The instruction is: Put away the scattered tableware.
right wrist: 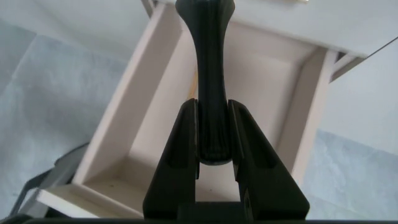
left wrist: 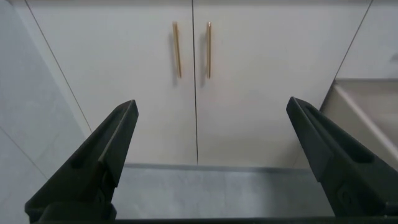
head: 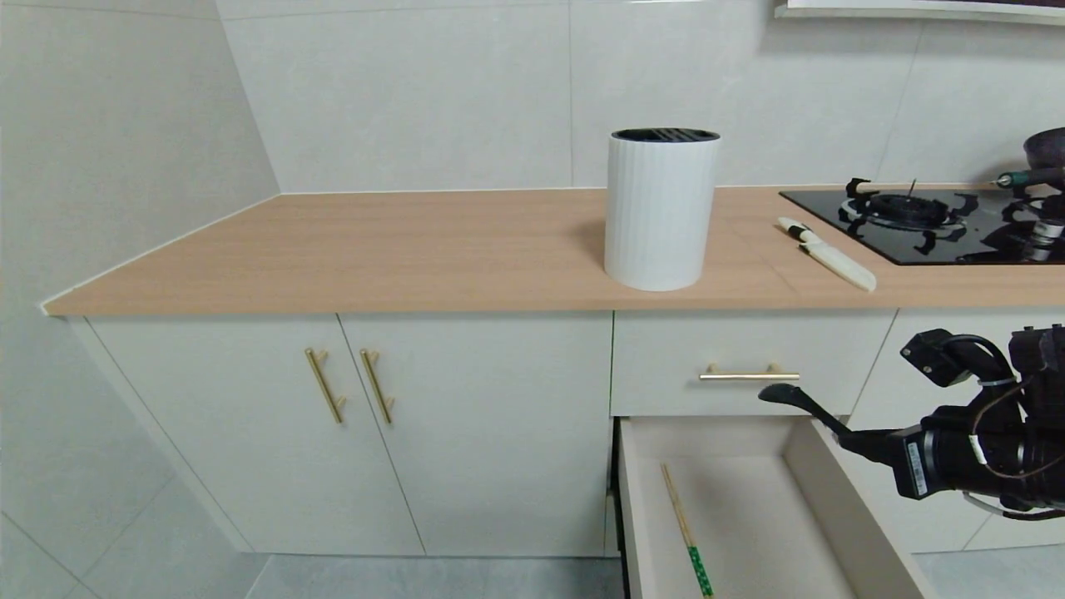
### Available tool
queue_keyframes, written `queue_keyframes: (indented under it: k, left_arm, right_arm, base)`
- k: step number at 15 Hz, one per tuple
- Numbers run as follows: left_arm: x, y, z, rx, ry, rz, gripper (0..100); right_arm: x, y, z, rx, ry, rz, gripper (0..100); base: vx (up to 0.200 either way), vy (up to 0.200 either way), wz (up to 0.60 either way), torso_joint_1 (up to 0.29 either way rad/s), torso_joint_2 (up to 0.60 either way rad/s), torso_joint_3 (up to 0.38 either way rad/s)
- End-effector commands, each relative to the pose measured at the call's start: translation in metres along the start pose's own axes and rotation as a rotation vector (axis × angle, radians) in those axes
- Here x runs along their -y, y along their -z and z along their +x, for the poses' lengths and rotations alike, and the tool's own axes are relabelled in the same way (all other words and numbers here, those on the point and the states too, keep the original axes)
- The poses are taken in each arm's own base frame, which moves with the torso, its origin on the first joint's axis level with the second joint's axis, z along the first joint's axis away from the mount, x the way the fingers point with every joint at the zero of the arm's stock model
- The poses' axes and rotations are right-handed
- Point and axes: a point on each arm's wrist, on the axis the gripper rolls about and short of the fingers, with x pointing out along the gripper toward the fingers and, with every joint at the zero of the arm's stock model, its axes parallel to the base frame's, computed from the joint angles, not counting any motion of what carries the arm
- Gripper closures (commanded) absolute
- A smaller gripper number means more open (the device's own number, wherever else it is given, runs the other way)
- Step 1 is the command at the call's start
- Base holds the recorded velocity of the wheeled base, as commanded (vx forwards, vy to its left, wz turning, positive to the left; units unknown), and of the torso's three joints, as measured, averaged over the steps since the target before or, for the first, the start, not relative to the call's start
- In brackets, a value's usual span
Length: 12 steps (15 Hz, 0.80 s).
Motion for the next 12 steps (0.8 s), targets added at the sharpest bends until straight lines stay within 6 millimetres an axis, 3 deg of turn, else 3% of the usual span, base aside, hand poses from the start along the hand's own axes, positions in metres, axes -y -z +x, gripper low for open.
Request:
queue_keyframes:
  k: [1,9,12]
  left_arm:
    - [0.0,0.0,0.0,-0.001,0.0,0.0,0]
    - [0.0,0.0,0.0,-0.001,0.0,0.0,0]
    - [0.0,0.0,0.0,-0.001,0.002,0.0,0]
  right_arm:
    - [0.0007,0.0021,0.0045,-0.018,-0.002,0.004,100]
    - [0.0006,0.0051,0.0087,-0.028,-0.006,0.003,100]
    - [0.0012,0.0101,0.0133,-0.028,-0.006,-0.022,100]
  base:
    - [0.0,0.0,0.0,-0.183,0.48,0.286]
    - [0.0,0.0,0.0,-0.149,0.46,0.303]
    - [0.0,0.0,0.0,-0.048,0.19,0.124]
